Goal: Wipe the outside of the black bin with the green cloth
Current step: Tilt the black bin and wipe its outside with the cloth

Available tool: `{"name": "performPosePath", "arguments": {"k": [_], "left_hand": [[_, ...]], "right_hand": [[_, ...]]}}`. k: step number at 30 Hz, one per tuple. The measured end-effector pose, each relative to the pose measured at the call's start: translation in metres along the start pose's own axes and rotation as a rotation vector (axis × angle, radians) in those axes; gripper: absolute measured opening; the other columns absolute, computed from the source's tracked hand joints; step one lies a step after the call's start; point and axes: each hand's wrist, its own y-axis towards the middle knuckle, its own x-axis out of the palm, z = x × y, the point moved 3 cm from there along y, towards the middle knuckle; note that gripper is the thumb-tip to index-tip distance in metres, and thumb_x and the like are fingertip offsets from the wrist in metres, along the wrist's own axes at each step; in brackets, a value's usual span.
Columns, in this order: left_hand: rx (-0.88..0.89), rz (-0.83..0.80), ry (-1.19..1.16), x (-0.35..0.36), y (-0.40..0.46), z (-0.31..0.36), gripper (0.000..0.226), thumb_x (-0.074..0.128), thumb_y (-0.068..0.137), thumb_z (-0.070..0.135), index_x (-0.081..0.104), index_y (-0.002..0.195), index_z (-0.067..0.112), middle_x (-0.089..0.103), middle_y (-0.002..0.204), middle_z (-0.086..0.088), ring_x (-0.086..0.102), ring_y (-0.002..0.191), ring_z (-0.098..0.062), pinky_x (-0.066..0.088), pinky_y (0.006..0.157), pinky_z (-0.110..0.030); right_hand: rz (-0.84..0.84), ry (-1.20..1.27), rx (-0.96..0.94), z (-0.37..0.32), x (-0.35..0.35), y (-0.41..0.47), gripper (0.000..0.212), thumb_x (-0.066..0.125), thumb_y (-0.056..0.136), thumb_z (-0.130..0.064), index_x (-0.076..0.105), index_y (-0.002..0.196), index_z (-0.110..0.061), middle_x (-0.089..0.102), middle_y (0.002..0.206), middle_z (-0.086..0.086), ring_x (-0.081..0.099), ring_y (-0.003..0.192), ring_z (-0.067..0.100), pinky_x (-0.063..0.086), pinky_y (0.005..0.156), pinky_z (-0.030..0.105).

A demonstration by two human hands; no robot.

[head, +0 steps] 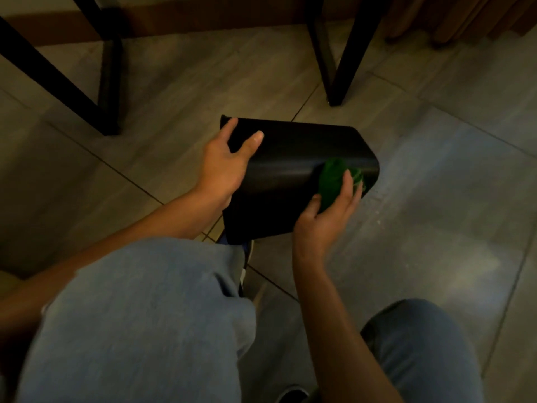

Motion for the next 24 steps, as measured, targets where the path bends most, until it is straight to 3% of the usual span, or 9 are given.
{"name": "performPosePath", "arguments": {"k": [3,6,8,10,13,17,21,22,24], "left_hand": [[0.007,-0.002,0.027,0.001,-0.001,0.004,0.073,0.067,0.094,0.041,0.035,0.156,0.019,0.040,0.159,0.000,0.034,0.146,-0.013,0.034,0.105,-0.015],[0.027,-0.031,0.017,0.002,-0.002,0.003,0.069,0.064,0.097,0.037,0.034,0.156,0.017,0.038,0.160,0.000,0.030,0.145,-0.009,0.032,0.088,0.006],[0.058,-0.049,0.023,0.003,-0.002,0.002,0.068,0.063,0.098,0.036,0.034,0.156,0.017,0.037,0.160,0.000,0.028,0.144,-0.006,0.029,0.084,0.011],[0.096,-0.072,0.035,0.003,0.000,0.005,0.068,0.064,0.097,0.036,0.034,0.156,0.017,0.037,0.160,0.001,0.028,0.141,0.000,0.029,0.094,0.006],[0.149,-0.119,0.051,0.007,0.003,0.011,0.071,0.066,0.096,0.037,0.035,0.155,0.016,0.039,0.159,0.001,0.031,0.139,0.003,0.028,0.114,-0.014],[0.160,-0.127,0.056,0.007,0.004,0.015,0.068,0.065,0.097,0.033,0.035,0.155,0.016,0.042,0.154,0.007,0.034,0.134,0.006,0.027,0.112,-0.010],[0.129,-0.100,0.067,0.004,0.002,0.011,0.065,0.064,0.098,0.034,0.036,0.155,0.019,0.040,0.156,0.008,0.031,0.130,0.007,0.027,0.100,0.004],[0.126,-0.091,0.067,0.003,0.001,0.011,0.065,0.064,0.098,0.034,0.036,0.155,0.019,0.039,0.158,0.005,0.030,0.130,0.006,0.027,0.102,0.002],[0.122,-0.091,0.060,0.003,0.000,0.011,0.065,0.064,0.098,0.033,0.036,0.155,0.020,0.039,0.159,0.002,0.030,0.134,0.003,0.027,0.113,-0.012]], "right_hand": [[-0.072,-0.021,-0.094,-0.015,0.009,-0.026,0.067,0.061,0.093,0.002,0.044,0.154,-0.022,0.023,0.170,0.011,0.020,0.156,0.013,0.022,0.116,0.005],[-0.199,-0.051,-0.205,-0.026,0.015,-0.051,0.069,0.060,0.090,0.004,0.046,0.152,-0.026,0.025,0.170,0.007,0.026,0.158,0.025,0.037,0.123,0.040],[-0.241,-0.034,-0.247,-0.027,0.009,-0.058,0.069,0.059,0.087,0.006,0.052,0.147,-0.027,0.034,0.166,0.005,0.031,0.155,0.021,0.042,0.119,0.050],[-0.242,-0.019,-0.231,-0.026,-0.002,-0.054,0.066,0.056,0.083,0.004,0.058,0.141,-0.028,0.042,0.160,0.003,0.037,0.150,0.017,0.044,0.117,0.050],[-0.180,0.070,-0.094,-0.025,-0.020,-0.032,0.061,0.056,0.083,0.002,0.064,0.135,-0.029,0.051,0.152,0.001,0.049,0.141,0.015,0.049,0.113,0.045],[0.043,0.170,0.086,-0.007,-0.050,0.018,0.060,0.060,0.082,-0.012,0.060,0.130,-0.048,0.060,0.134,-0.011,0.062,0.125,0.012,0.057,0.103,0.043],[0.105,0.013,0.169,0.025,-0.071,0.059,0.057,0.063,0.088,-0.031,0.056,0.145,-0.025,0.059,0.139,0.001,0.059,0.129,0.013,0.049,0.113,0.043],[0.075,-0.023,0.184,0.029,-0.068,0.060,0.058,0.066,0.090,-0.031,0.054,0.146,-0.023,0.057,0.141,0.003,0.057,0.130,0.014,0.046,0.116,0.039],[0.039,-0.076,0.197,0.031,-0.058,0.057,0.055,0.069,0.094,-0.019,0.052,0.147,-0.020,0.050,0.144,0.007,0.051,0.128,0.012,0.038,0.112,0.017]]}}
